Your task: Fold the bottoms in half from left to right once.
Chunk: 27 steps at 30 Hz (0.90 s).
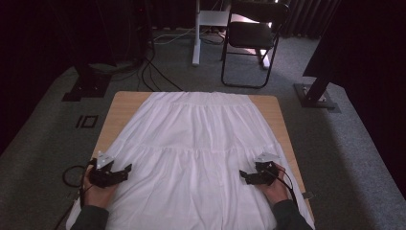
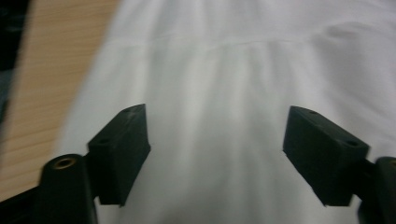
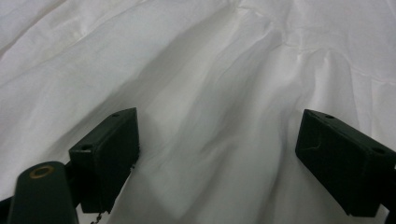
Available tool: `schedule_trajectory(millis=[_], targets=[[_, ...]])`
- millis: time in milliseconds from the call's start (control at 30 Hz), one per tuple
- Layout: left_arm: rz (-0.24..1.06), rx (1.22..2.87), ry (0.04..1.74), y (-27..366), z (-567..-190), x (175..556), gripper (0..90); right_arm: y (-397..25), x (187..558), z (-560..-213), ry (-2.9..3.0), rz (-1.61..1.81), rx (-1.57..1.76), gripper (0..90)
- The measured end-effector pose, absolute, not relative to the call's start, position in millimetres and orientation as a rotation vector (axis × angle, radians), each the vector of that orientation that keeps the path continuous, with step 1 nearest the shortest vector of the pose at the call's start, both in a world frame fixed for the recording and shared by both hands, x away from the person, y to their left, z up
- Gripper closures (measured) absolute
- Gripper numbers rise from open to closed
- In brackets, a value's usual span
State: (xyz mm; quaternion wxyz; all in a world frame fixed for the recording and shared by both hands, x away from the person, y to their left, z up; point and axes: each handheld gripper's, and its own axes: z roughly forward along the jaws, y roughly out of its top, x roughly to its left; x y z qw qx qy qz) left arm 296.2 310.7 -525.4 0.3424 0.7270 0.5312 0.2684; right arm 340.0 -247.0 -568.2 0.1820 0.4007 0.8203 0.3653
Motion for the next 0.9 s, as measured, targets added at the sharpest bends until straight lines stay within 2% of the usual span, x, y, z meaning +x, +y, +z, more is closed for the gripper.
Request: schedule_trajectory(millis=[167,333,533,900], targets=[[0.760,1.889,1.471,342,-524,295,13.6,-247,340,-568,2.313,1.031,1.133,13.0],[0.701,1.917,1.535,359,-540,299,9.0,-247,340,-568,2.313,1.032,1.133,13.0],[0.626,1.959,1.552,361,-554,302,9.1,-247,340,-568,2.313,1.033,1.133,13.2],[0.575,1.947,1.524,364,-549,299,14.6,-247,339,-568,2.312,1.032,1.139,13.5]])
